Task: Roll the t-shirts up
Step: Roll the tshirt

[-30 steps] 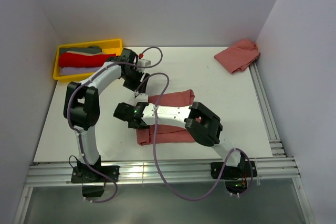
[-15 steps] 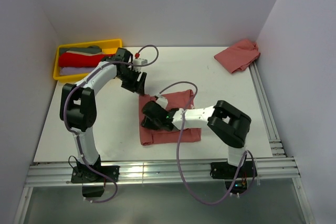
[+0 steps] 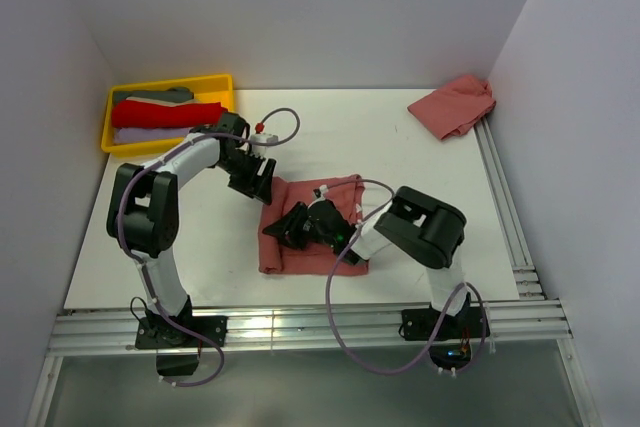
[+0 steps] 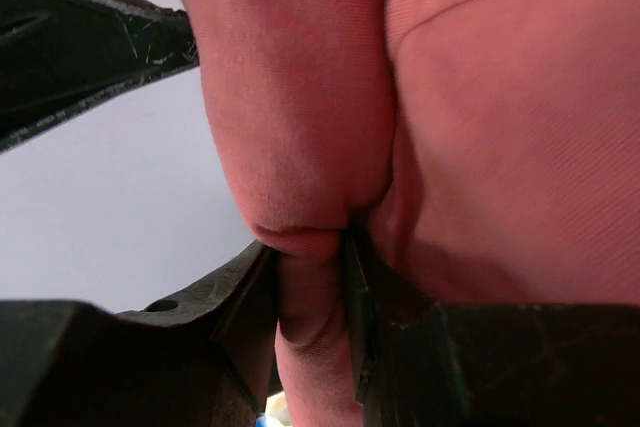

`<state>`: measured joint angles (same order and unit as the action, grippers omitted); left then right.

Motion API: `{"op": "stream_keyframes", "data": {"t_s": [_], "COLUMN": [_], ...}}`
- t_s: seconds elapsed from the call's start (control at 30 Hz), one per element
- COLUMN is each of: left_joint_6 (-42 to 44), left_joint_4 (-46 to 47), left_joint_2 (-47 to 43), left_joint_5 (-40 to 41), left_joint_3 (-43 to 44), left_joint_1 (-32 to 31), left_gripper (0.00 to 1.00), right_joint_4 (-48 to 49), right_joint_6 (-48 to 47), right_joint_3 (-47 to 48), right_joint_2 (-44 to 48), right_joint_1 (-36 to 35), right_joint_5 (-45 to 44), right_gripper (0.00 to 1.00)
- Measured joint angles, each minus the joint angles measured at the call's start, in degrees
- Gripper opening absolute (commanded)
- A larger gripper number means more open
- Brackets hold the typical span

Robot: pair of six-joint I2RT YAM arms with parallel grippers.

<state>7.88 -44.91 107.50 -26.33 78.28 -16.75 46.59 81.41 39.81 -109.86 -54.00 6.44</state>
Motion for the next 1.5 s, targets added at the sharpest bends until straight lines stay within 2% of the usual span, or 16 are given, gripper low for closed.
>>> {"op": "stream_keyframes", "data": {"t_s": [0.2, 0.33, 0.43, 0.6, 0.83, 0.97, 1.27, 1.37, 1.5], "left_joint_6": [-0.5, -1.4, -1.73, -1.73, -1.7, -1.7, -1.55, -1.53, -1.51], "left_joint_4": [2.47, 4.57, 6.1, 6.99, 7.43, 7.43, 7.43, 7.41, 7.41], "left_joint_2": [0.02, 0.02, 0.02, 0.02, 0.02, 0.02, 0.02, 0.02, 0.02], "left_joint_5": [-0.52, 0.87, 2.75, 5.73, 9.22, 9.81, 10.19, 10.16, 10.19], "left_joint_3": [-2.25, -3.78, -4.9, -5.11, -5.18, -5.18, -5.18, -5.18, -5.18], "left_joint_1": [0.09, -0.42, -1.11, -1.77, -2.86, -3.1, -3.21, -3.21, -3.23], "left_gripper": [0.67, 0.66, 0.66, 0.66, 0.66, 0.66, 0.66, 0.67, 0.67], "right_joint_4": [13.99, 12.35, 1.62, -24.37, -57.61, -69.92, -81.96, -83.54, -83.54], "right_joint_6": [6.34, 6.4, 3.67, -1.86, -4.92, -5.44, -9.33, -11.06, -12.92], "right_joint_3": [-1.18, -1.53, -0.07, 9.79, 28.04, 36.44, 46.97, 52.65, 54.38], "right_joint_2": [-7.13, -6.19, -1.62, 5.84, 5.7, 3.43, -0.42, -4.15, -6.25], "right_joint_1": [0.57, 0.63, 0.22, -2.91, -8.15, -10.71, -13.25, -13.35, -13.38], "right_joint_5": [3.1, 2.73, 0.26, -8.41, -21.51, -26.88, -32.98, -33.86, -33.83], "right_gripper": [0.4, 0.47, 0.51, 0.54, 0.54, 0.53, 0.47, 0.45, 0.44]}}
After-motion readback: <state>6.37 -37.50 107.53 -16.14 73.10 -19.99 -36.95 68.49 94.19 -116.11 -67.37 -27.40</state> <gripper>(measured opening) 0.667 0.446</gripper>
